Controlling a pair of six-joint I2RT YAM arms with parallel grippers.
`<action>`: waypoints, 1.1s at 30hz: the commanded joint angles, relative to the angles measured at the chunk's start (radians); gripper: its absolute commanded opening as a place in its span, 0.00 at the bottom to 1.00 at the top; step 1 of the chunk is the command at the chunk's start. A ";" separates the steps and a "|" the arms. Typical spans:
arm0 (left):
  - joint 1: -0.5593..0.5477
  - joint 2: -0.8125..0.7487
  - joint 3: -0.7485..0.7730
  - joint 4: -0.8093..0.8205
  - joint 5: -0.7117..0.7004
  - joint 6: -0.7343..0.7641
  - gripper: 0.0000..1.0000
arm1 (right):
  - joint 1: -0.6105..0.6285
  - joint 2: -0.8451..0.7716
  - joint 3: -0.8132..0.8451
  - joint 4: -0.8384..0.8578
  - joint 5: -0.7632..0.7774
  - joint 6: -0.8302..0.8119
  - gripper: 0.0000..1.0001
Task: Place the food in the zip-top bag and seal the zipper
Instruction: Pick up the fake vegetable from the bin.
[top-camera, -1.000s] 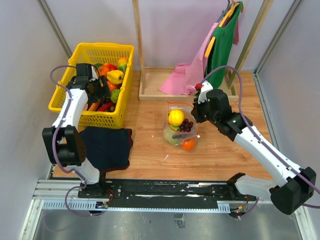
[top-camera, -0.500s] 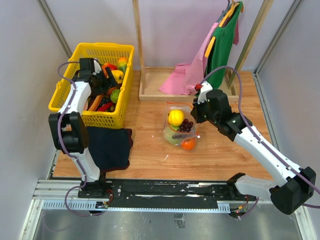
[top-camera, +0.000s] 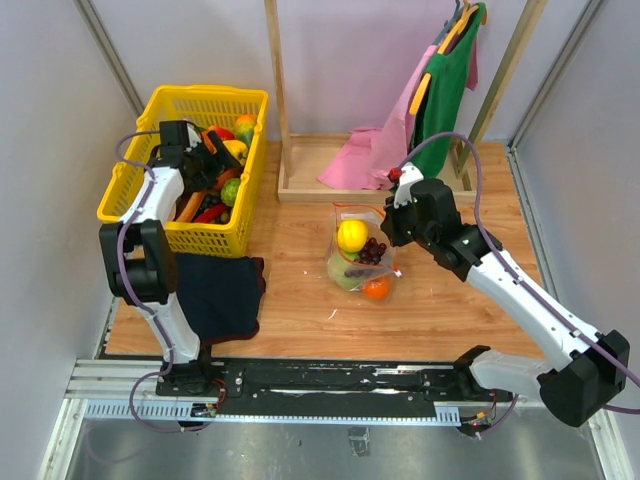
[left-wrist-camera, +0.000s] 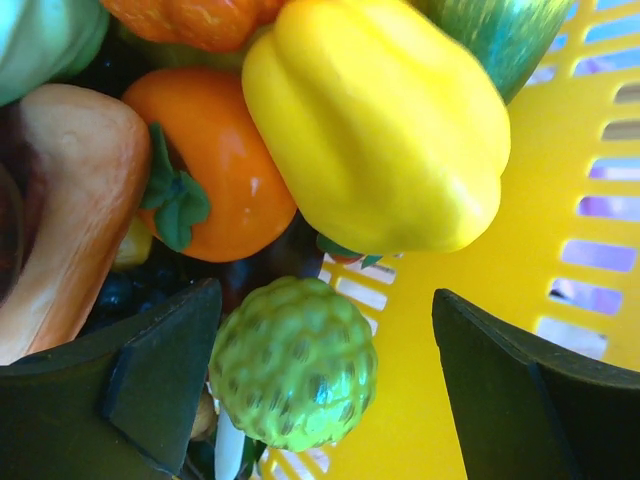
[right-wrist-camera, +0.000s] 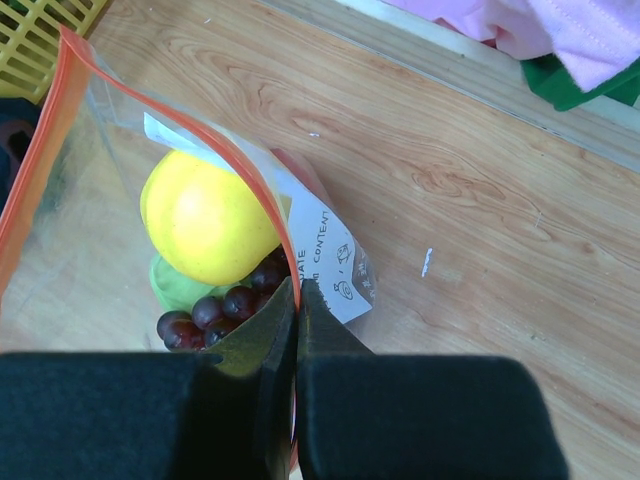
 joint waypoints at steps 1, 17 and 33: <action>0.021 -0.054 -0.013 0.140 -0.021 -0.140 0.91 | -0.007 -0.002 0.006 0.001 0.008 -0.016 0.01; 0.020 0.189 0.213 0.161 -0.019 -0.284 0.88 | -0.009 0.021 0.005 0.001 0.008 -0.028 0.01; 0.012 0.197 0.165 0.136 0.067 -0.242 0.83 | -0.015 0.017 0.003 0.006 -0.001 -0.025 0.01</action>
